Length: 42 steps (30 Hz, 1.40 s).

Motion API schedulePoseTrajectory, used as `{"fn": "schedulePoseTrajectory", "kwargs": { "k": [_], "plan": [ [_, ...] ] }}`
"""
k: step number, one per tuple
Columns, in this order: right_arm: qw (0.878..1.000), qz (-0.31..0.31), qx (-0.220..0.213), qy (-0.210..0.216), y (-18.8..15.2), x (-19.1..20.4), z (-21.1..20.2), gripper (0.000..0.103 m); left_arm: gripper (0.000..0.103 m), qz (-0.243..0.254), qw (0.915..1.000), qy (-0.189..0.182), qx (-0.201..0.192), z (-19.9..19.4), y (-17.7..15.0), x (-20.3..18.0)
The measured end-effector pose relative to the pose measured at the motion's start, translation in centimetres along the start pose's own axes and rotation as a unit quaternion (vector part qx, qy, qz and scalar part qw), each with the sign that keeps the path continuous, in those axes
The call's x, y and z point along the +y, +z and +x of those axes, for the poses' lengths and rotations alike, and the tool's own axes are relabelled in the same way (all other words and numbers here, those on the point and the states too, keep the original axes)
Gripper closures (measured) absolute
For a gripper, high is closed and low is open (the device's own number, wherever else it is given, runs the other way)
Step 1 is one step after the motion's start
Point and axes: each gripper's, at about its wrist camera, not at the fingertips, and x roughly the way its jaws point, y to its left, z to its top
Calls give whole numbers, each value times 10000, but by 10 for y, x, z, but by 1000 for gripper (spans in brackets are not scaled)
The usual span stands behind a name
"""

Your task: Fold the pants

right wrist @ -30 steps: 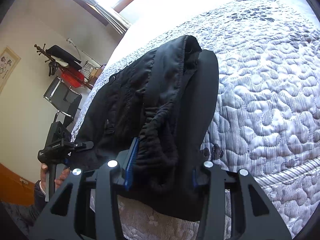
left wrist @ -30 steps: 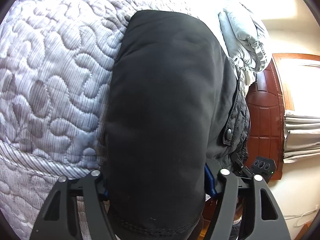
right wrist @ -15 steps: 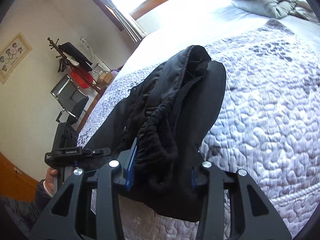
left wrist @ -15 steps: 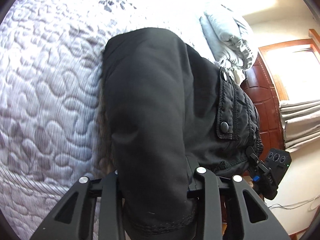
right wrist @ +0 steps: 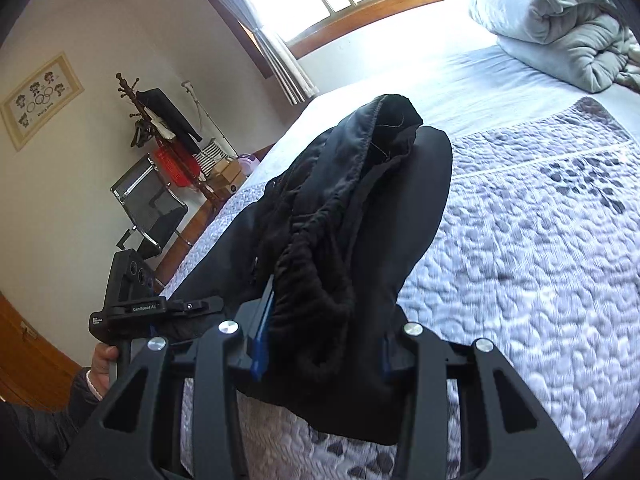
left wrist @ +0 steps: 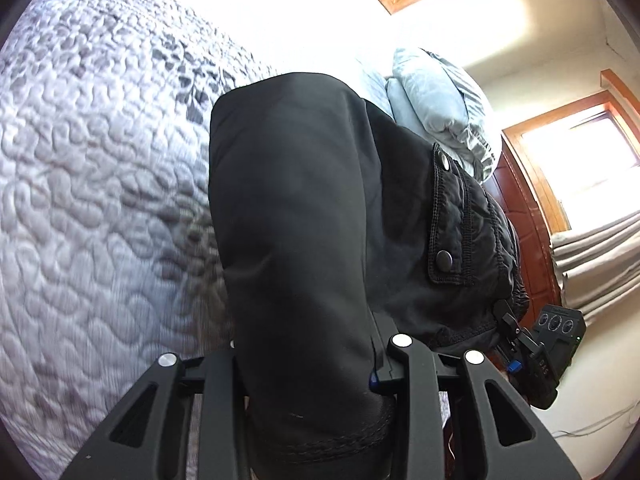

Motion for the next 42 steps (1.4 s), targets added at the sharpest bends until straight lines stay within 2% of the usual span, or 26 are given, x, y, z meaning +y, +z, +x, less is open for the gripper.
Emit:
{"fn": "schedulePoseTrajectory", "kwargs": {
  "k": [3, 9, 13, 15, 25, 35, 37, 42],
  "plan": [
    [10000, 36, 34, 46, 17, -10, 23, 64, 71, 43, 9999, 125, -102, 9, 22, 0],
    [9995, 199, 201, 110, 31, -37, 70, 64, 70, 93, 9990, 419, -107, 31, 56, 16],
    [9982, 433, 399, 61, 26, -63, 102, 64, 68, 57, 9983, 586, -3, 49, 64, 32],
    [9977, 507, 450, 1, 21, -75, 109, 64, 65, 123, 9984, 554, -31, 52, 63, 37],
    [9949, 858, 512, 127, 4, -108, 114, 59, 45, 429, 9973, 589, -80, 61, 53, 47],
    [9898, 1252, 511, 458, -11, -123, 118, 58, 38, 496, 9977, 465, -71, 61, 44, 58],
    [9879, 1370, 490, 533, -12, -130, 121, 54, 31, 491, 9976, 483, -45, 63, 42, 62],
    [9835, 1615, 424, 699, -27, -146, 121, 45, 25, 539, 9977, 415, -20, 66, 41, 64]
  ]
}}
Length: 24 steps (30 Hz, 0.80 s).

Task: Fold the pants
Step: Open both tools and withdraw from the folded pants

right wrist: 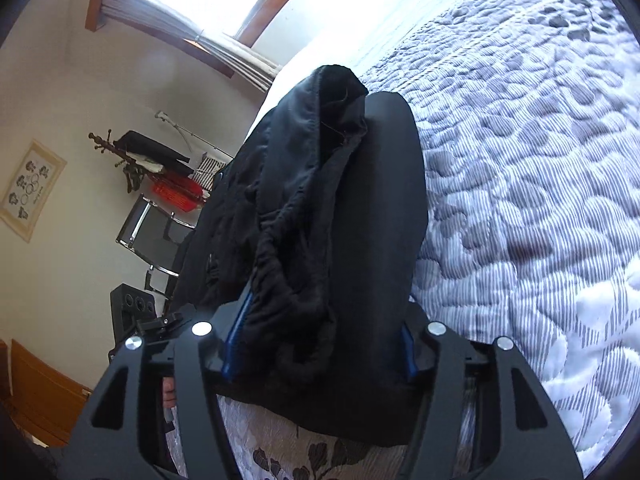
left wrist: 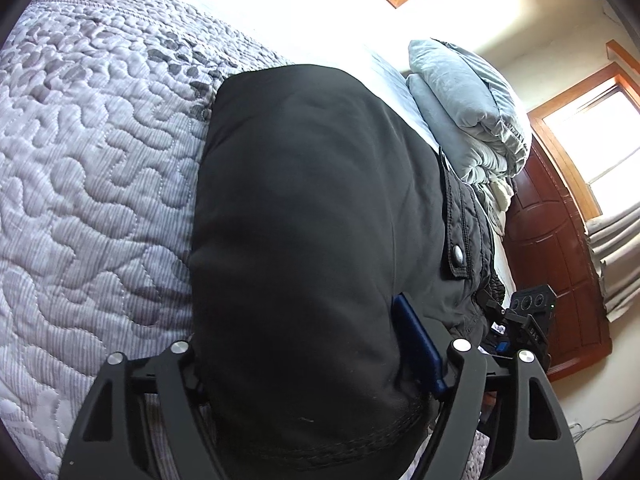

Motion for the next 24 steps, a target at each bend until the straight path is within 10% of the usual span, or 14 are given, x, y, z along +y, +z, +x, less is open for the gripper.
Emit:
{"fn": "schedulePoseTrajectory", "kwargs": {
  "k": [6, 24],
  "plan": [
    [9999, -23, -93, -35, -8, 0, -12, 38, 4, 268, 9996, 24, 87, -6, -5, -3],
    [9904, -141, -574, -1248, -48, 7, -103, 32, 4, 391, 9933, 1013, -390, -72, -36, -9]
  ]
}}
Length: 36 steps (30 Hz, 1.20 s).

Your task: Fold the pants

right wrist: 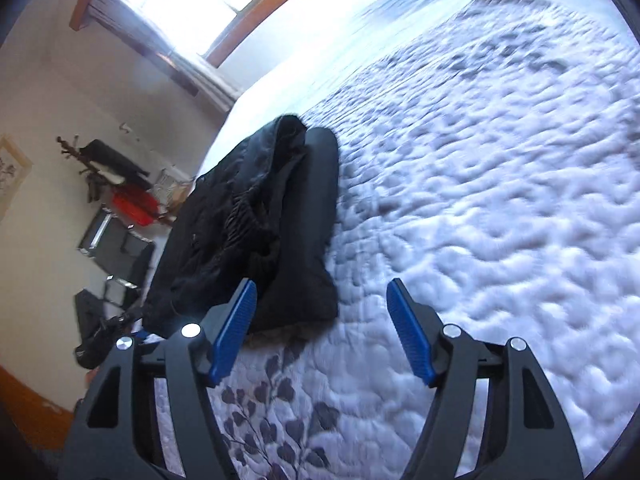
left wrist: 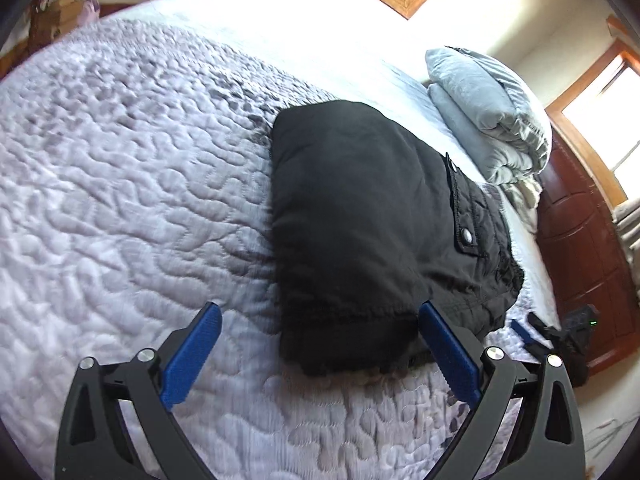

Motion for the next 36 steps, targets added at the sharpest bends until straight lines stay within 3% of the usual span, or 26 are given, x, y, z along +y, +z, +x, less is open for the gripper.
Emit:
{"fn": "schedulePoseTrajectory", "kwargs": {
  "k": [4, 9, 13, 18, 26, 31, 36],
  "plan": [
    [9962, -202, -209, -824, -13, 25, -34, 13, 4, 542, 9970, 527, -142, -26, -16, -23],
    [9845, -759, -379, -1534, -36, 77, -59, 9, 4, 865, 9923, 883, -101, -53, -42, -51],
    [9768, -1161, -558, -1713, -62, 125, -73, 3, 4, 1223, 9862, 1114, -66, -75, -61, -78],
    [9743, -1260, -571, -1779, -82, 160, -88, 3, 4, 1519, 9785, 1371, -237, -105, -81, -104],
    [9719, -1407, -590, -1791, -116, 199, -117, 3, 4, 1538, 9764, 1373, -646, -160, -106, -130],
    [9637, -1454, -669, -2139, -135, 216, -135, 3, 4, 1465, 9778, 1234, -845, -190, -118, -140],
    [9634, -1651, -604, -2022, -148, 231, -141, 3, 4, 1550, 9757, 1188, -996, -212, -128, -151]
  ]
}}
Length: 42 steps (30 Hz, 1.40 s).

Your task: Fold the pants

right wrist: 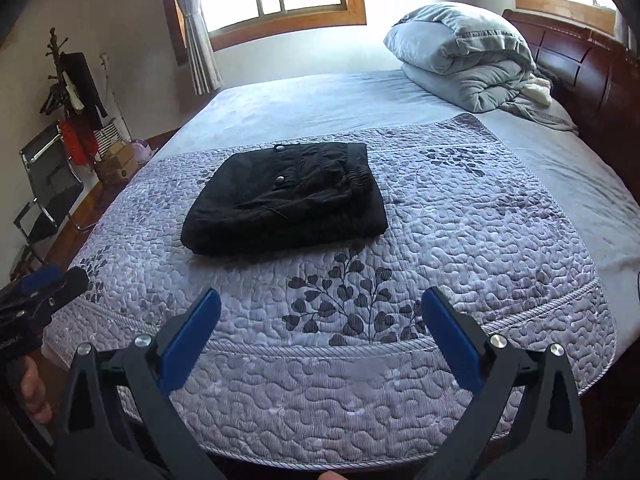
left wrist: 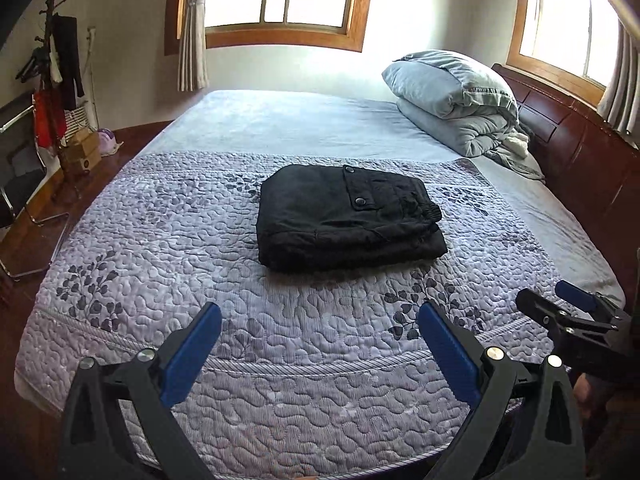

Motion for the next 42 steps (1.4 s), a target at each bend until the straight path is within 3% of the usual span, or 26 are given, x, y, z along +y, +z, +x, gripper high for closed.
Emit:
{"fn": "schedulePoseTrajectory", "kwargs": {
  "k": [9, 15, 29, 42],
  "plan": [
    [9999, -67, -31, -81, -3, 7, -9, 3, 4, 73, 9998, 99, -136, -23, -2, -5],
    [9988, -10, 98, -481, -3, 6, -13, 3, 4, 241, 9991, 315, -138, -26, -5, -10],
    [9977, 46, 98, -662, -3, 0, -20, 3, 4, 171, 9993, 332, -8, -16, -8, -9],
    [9977, -33, 116, -670, -3, 4, -20, 3, 4, 60, 9983, 565, 120, -1, -14, 1]
  ]
}}
